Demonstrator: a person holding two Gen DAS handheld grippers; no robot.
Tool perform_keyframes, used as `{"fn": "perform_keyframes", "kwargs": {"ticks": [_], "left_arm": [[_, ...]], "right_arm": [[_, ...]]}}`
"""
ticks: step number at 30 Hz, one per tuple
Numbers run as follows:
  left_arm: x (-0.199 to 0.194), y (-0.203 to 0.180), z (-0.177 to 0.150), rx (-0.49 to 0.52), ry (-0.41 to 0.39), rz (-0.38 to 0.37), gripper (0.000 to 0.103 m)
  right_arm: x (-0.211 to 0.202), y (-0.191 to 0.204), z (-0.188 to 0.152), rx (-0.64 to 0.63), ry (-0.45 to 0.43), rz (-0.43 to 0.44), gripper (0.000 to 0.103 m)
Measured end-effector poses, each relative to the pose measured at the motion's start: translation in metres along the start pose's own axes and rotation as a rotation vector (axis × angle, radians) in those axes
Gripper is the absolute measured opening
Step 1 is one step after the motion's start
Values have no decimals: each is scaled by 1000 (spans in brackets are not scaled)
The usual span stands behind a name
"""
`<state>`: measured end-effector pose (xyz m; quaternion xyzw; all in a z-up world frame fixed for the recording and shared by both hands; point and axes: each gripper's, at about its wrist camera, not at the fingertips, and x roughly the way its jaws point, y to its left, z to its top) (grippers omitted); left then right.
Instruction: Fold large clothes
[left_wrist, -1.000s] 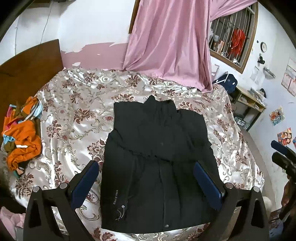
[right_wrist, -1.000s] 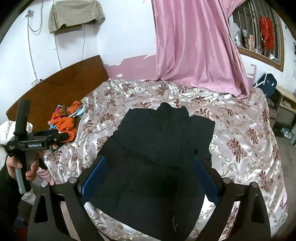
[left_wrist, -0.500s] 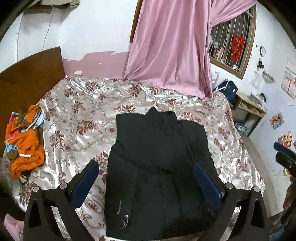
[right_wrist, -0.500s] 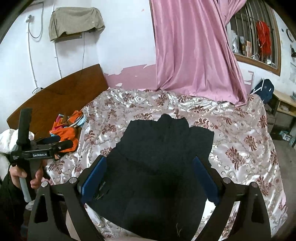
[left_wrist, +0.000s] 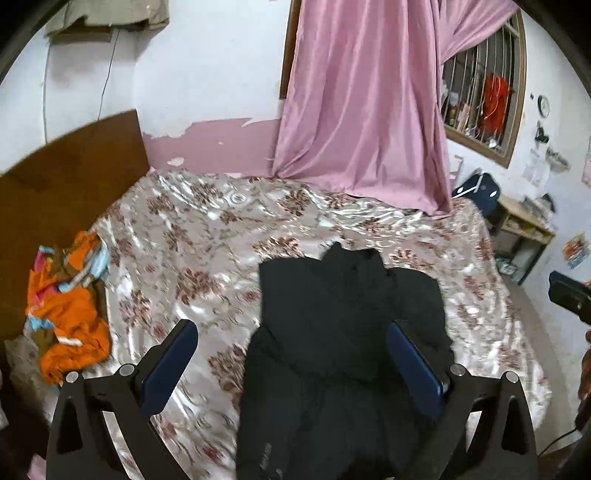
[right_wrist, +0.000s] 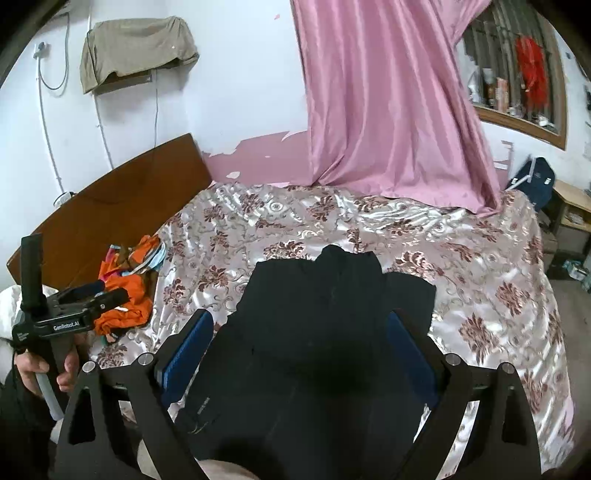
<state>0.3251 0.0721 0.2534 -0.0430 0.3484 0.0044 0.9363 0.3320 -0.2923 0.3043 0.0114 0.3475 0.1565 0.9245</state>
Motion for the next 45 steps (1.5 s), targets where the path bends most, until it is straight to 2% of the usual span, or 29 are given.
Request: {"fn": "perform_keyframes", "kwargs": {"ticks": [4,7,9,11,13,15,21,23,25,29,31,34,35,36,37,38,39,40,41,43,45], "left_arm": [[53,-13,12,25,20,18,103],[113,-27,25,53,33,18,103],[146,-36,29,51,-28,19,103],[182,-48,32,64,-81,-21,103],[222,-61,33,75,-104,-53,103],[266,-73,33,93,-93,-69,103],[378,-101,45,170,8,-75,103],[406,-103,50,152,29,-96,103],[435,-104,52,112,44,-148,103],[490,-97,54,-13,109,-183,101],[506,-94,56,-51,118,-189,101],[523,-96,62,-45,117,-167,100],[527,-97,63,-33,118,-161,97],[530,-99,63,-13,116,-152,86],[532,-102,63,7,121,-149,70],[536,-104,63,20,132,-158,59],[539,-105,63,27,147,-173,40],[540,-105,64,27,156,-186,26],[540,-106,64,23,157,-205,19],[533,-106,63,9,146,-238,10],[523,-106,61,25,127,-237,9]], "right_arm": [[57,-21,12,-19,43,14,91],[116,-49,17,-45,74,-26,91],[150,-63,21,-66,83,-52,91],[190,-81,25,-81,73,-58,91],[225,-94,23,-93,45,-54,91],[266,-110,19,-98,31,-44,91],[371,-156,17,99,92,4,91],[401,-171,24,161,98,15,91],[425,-184,28,215,106,35,91],[474,-207,33,388,106,121,91],[496,-209,31,417,128,125,90],[523,-208,30,396,164,97,81],[531,-208,29,396,177,95,76],[535,-208,29,399,183,97,74],[542,-206,27,399,189,94,71],[549,-204,26,398,195,88,69],[550,-207,28,398,197,87,68],[553,-206,28,397,199,86,60],[556,-204,28,395,200,81,45],[554,-203,28,389,197,56,33],[546,-207,26,404,169,73,26]]}}
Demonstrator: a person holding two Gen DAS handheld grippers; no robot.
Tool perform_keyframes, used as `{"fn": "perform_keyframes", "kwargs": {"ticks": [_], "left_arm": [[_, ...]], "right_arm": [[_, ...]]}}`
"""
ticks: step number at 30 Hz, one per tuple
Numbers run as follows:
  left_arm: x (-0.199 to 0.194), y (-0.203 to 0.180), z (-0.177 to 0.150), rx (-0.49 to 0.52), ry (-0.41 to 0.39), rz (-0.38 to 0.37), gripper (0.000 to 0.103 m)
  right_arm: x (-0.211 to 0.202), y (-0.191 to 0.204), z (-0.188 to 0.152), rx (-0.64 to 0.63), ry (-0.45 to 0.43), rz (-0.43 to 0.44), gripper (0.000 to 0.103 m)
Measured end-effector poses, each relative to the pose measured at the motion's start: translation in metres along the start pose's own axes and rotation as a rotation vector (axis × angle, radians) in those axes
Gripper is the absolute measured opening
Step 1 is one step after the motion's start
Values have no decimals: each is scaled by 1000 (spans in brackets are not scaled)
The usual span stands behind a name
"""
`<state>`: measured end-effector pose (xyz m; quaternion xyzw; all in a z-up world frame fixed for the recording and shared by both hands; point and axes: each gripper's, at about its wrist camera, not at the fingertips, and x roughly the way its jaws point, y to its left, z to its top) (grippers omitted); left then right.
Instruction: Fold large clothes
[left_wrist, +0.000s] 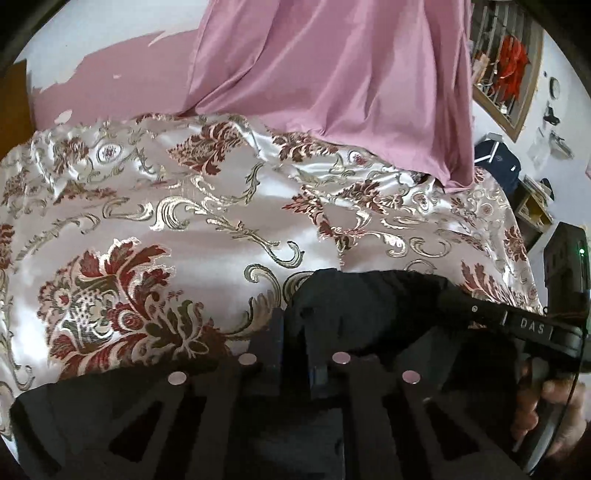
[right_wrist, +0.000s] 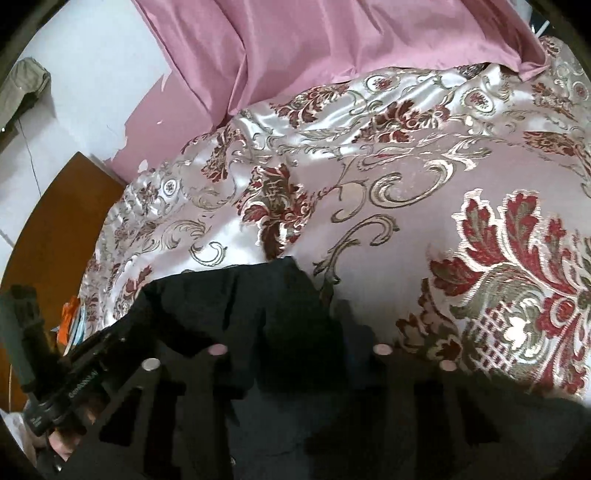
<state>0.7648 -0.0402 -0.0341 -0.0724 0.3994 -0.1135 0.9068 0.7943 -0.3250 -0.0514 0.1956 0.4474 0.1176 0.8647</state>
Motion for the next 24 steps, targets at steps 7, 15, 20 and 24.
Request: {"fn": "perform_keyframes", "kwargs": {"ticks": [7,15,20,24], "left_arm": [[-50,22,-9,-19,-44,-87,7],[-99,35,-29,30,-52,-171,6],[-121,31,-50,118,-46,-210,6],[-116,32,-72,153,5,-195,6]], "right_arm": [[-51,-9,-18,-77,-70,94,14],[-114,-14,-46,-272,-114,190,10],[-141,-13,-68,-378,-120,204,9],[-148,-14,-85,-456,-94,165,9]]}}
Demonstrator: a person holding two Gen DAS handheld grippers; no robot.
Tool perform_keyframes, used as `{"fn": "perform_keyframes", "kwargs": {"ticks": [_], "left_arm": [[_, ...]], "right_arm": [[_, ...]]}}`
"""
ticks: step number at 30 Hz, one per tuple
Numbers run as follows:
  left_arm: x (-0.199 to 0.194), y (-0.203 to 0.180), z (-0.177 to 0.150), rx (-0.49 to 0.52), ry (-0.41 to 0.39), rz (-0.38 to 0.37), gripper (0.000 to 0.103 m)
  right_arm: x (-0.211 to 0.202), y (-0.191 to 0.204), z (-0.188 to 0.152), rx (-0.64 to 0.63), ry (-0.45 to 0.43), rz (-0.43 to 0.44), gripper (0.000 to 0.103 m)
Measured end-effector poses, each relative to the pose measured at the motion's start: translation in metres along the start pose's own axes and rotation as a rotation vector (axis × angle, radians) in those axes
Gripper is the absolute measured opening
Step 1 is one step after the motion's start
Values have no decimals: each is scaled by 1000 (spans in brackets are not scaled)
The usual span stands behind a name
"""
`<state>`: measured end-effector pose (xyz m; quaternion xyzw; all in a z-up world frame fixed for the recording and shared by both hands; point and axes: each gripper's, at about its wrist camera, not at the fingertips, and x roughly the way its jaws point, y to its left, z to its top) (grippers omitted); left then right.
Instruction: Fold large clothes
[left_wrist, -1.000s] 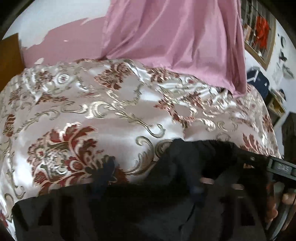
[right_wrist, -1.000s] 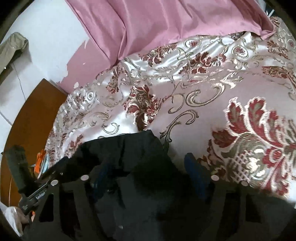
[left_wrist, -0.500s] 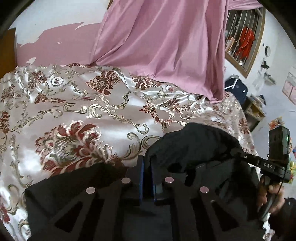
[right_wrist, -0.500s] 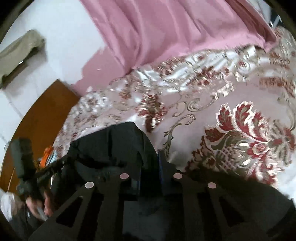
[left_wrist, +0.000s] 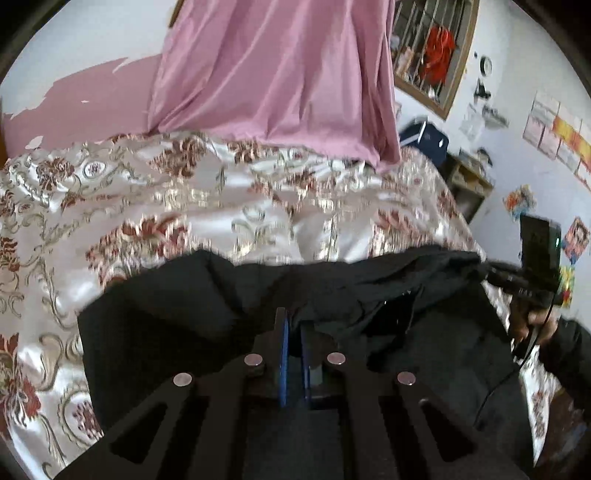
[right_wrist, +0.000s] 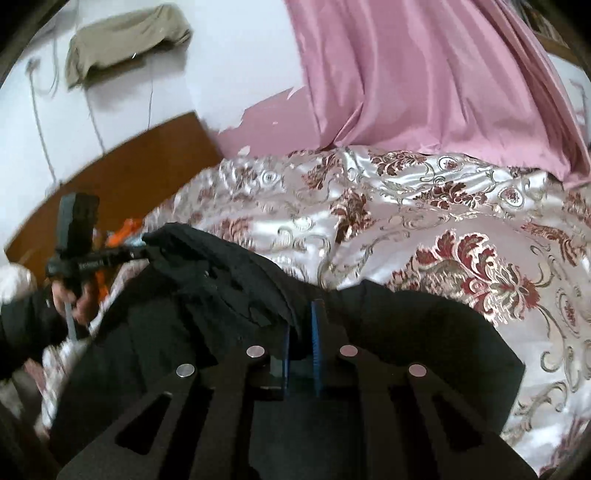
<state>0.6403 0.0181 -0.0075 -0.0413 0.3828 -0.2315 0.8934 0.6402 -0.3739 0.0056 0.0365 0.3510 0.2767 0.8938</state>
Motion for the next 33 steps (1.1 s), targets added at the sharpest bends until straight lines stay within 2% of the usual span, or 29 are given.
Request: {"fn": "perform_keyframes", "kwargs": {"ticks": [6,7,9,11,13,15,18,19,21,22,23,25,27,29,31,33], "left_arm": [[0,2,-19,7,-10,-7,5],[-2,2,-21,11,-15,-1,5],[-1,1,-25,18,-14,0,5],[0,-1,-29,38,-16,7,5],[1,-1,-31,37,-14,6,5],[1,0,-32,32,-14,3,5],[2,-3,-31,55,-3,14,6],[2,-5,-31,68,3,22,6],[0,-9,-30,101,22,38,7],[-2,-12,-29,111,30,45,9],[-6,-14,-29,118,34,53,9],[-16,-17,-28,129,34,53,9],[-30,-18,-27,112,16,9,11],[-41,-20,-24,91,-9,-34,17],[-45,-26,-16,88,-40,-48,35],[-38,-36,-3,99,-60,-49,43]], "right_arm": [[-3,4,-5,2,34,-27,11],[-5,5,-3,1,48,-28,16],[-16,12,3,-41,47,20,32],[-33,21,11,-80,16,85,56],[-47,24,22,-86,-39,118,60],[-45,20,37,-30,-69,106,61],[-1,0,57,176,20,36,60],[10,-3,58,209,44,12,60],[40,-9,55,275,117,-6,48],[54,-11,50,297,167,3,35],[61,-11,46,302,201,-4,26],[68,-4,32,251,237,-29,23],[66,4,21,201,262,-24,23],[60,8,12,181,275,0,23],[54,12,5,155,281,9,23],[49,13,1,128,294,13,23]]}}
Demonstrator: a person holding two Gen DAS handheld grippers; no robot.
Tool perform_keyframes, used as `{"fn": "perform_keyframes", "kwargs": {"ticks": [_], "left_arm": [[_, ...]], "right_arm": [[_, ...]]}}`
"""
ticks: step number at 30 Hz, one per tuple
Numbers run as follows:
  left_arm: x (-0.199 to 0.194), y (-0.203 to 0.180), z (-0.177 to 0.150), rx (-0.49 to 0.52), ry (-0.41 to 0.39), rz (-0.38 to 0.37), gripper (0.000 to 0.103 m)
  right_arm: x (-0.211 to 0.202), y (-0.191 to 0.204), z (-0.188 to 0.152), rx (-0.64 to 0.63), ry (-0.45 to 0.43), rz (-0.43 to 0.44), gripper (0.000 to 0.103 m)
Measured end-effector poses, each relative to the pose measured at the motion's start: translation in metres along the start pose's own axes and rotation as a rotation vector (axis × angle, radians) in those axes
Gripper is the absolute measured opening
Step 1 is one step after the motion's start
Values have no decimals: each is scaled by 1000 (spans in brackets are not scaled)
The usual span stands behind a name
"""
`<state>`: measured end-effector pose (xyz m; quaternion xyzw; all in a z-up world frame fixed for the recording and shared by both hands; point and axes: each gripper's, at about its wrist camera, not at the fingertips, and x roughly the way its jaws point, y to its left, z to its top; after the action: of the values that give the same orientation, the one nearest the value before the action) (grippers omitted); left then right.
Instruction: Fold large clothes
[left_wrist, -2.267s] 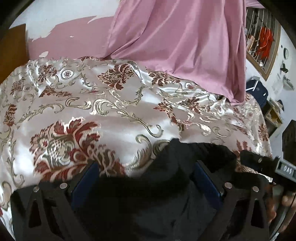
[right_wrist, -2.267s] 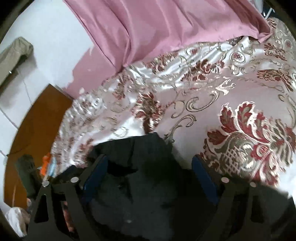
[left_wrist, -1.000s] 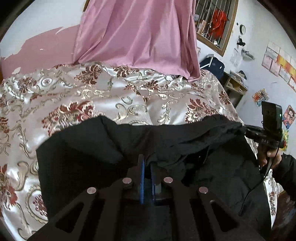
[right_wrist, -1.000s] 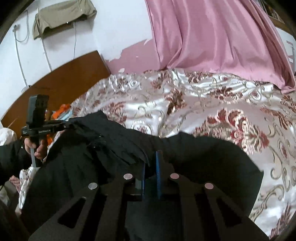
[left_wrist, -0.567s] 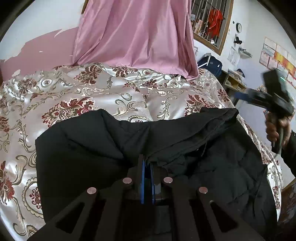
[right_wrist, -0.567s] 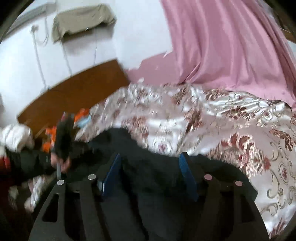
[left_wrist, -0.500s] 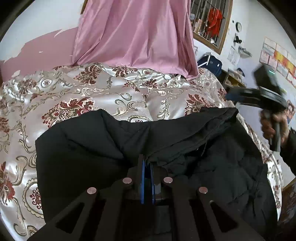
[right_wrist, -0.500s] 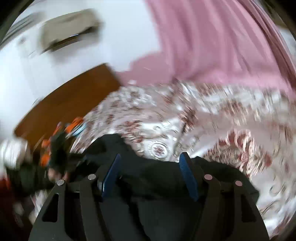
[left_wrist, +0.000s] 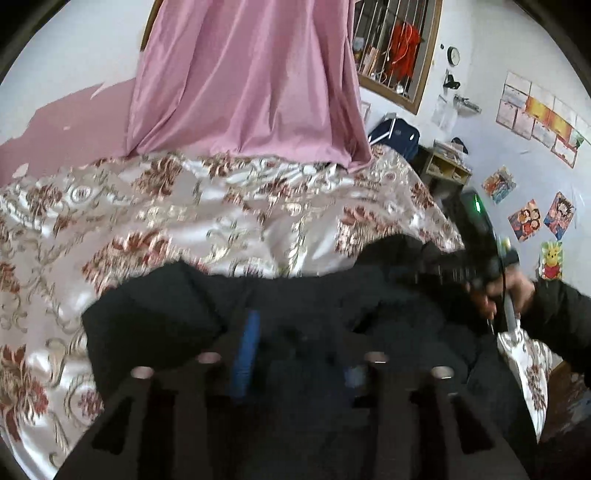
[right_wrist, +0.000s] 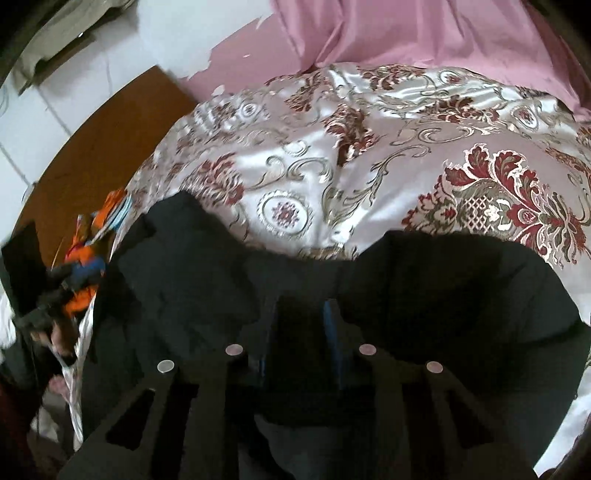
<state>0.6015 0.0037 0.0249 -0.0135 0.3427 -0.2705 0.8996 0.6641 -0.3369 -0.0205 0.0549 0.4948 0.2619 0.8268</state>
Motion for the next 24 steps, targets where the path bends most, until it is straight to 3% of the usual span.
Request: {"fn": "perform_keyframes", "kwargs": {"ticks": [2,4,6,8,13,19,24], "left_arm": [[18,-8,12,32,10,-10,43],[45,-15,21,74,72,-36,43],[75,-21,22,122,181,-76,39],[98,-25,15,165,310,-132,28],[132,-28,-10,276,506,-91,24],[174,-21,-12,284,589,29,22],[200,-13,-13,275,562,81,20]], "right_arm": [[-1,3,-3,-32,23,-13,23],[0,6,1,-56,42,-25,23],[2,9,1,-75,71,-23,23],[5,9,2,-86,103,-10,23],[27,9,-2,-126,232,2,23],[68,17,10,-177,280,-125,23],[92,5,21,-130,230,-170,21]]}}
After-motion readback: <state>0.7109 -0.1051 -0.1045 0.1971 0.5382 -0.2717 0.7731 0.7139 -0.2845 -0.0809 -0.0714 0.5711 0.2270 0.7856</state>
